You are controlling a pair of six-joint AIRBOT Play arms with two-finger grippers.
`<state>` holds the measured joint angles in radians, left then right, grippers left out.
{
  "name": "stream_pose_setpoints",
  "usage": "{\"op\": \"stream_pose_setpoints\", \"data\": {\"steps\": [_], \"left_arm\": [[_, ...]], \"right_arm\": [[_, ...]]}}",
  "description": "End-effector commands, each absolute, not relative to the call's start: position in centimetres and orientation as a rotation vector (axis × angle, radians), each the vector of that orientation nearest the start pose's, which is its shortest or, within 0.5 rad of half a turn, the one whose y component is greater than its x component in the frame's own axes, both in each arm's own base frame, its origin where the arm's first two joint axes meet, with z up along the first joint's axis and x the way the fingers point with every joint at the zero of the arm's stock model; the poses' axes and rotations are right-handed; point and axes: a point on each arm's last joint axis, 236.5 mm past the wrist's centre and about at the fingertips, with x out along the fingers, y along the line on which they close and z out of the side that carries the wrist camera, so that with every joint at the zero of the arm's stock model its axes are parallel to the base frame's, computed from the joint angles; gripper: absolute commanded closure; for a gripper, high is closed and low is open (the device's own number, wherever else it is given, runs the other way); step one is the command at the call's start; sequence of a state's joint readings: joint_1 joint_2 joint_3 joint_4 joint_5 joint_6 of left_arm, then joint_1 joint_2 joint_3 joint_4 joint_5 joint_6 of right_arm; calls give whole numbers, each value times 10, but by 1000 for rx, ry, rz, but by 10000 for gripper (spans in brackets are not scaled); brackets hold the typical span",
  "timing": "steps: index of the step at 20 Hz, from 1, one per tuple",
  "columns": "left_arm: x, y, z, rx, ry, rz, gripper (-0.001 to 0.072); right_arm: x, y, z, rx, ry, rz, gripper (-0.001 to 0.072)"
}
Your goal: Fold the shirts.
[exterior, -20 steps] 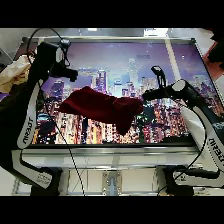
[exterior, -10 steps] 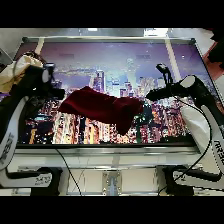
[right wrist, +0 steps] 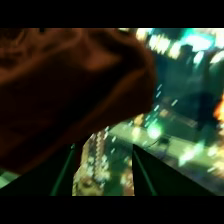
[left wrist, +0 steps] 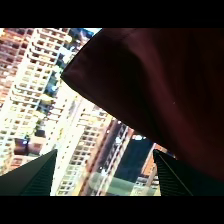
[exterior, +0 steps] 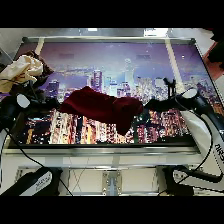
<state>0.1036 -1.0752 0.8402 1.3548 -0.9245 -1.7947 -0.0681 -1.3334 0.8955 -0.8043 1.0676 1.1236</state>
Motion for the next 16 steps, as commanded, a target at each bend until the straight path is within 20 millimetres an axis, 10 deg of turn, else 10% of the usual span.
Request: {"op": "stream_pose_setpoints", "data": {"steps": [1, 8, 16], "left_arm": [[359, -12, -6, -541, 1083, 119, 13], [355, -16, -7, -540, 1104, 101, 13], [352, -17, -9, -511, 1121, 82, 13]], "right_arm": [[299, 174, -63, 556, 1399, 612, 281], [251, 247, -77, 388, 1452, 746, 280], [238, 250, -86, 355, 1513, 692, 258]]}}
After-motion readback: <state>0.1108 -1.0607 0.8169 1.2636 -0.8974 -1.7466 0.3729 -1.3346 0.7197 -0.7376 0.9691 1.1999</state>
